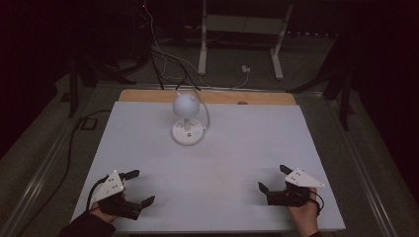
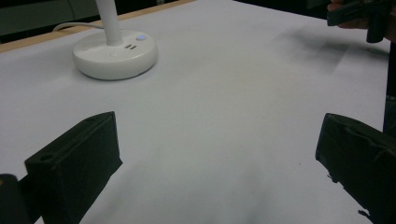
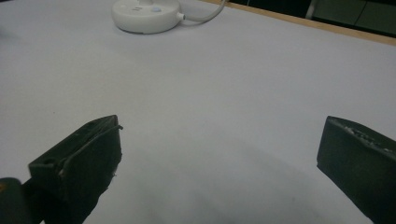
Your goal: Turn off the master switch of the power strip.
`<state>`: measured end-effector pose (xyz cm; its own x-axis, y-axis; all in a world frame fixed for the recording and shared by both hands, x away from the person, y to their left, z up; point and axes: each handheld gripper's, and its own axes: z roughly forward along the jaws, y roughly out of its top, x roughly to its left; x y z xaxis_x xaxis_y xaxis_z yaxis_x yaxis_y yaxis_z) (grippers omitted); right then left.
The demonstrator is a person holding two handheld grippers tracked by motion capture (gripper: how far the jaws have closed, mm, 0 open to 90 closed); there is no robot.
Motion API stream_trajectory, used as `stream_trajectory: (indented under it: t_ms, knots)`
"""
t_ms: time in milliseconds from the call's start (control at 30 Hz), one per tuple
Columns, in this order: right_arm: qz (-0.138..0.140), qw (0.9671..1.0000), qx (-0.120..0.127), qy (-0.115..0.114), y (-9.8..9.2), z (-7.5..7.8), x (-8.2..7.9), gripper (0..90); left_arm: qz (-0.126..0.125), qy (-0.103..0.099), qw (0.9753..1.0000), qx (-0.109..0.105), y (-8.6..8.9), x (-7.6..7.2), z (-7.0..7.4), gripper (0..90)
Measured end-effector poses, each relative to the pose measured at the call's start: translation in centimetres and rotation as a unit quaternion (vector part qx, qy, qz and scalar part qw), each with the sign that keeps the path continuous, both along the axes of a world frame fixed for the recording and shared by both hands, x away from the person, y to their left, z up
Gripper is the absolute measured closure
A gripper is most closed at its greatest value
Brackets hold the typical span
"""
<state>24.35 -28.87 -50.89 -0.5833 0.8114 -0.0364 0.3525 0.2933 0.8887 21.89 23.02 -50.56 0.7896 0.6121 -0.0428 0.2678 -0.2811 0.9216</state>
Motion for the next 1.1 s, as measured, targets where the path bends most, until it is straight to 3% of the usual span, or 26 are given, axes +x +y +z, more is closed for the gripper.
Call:
stream_trajectory:
  t_ms: [800,933,1100]
  knots:
    - [0.008,0.9999,-0.003,-0.007,0.10,-0.08,-0.08,0.0,0.003,0.003,1.0000,0.002,0.08,-0.02,-0.01,0.4]
    - [0.009,0.9999,-0.001,-0.011,0.17,-0.04,-0.17,0.0,0.000,0.004,0.9999,0.011,-0.06,-0.07,-0.09,0.3]
    - [0.009,0.9998,-0.001,-0.015,0.22,0.03,-0.27,0.0,-0.009,0.014,0.9998,0.011,-0.28,0.01,-0.04,0.3]
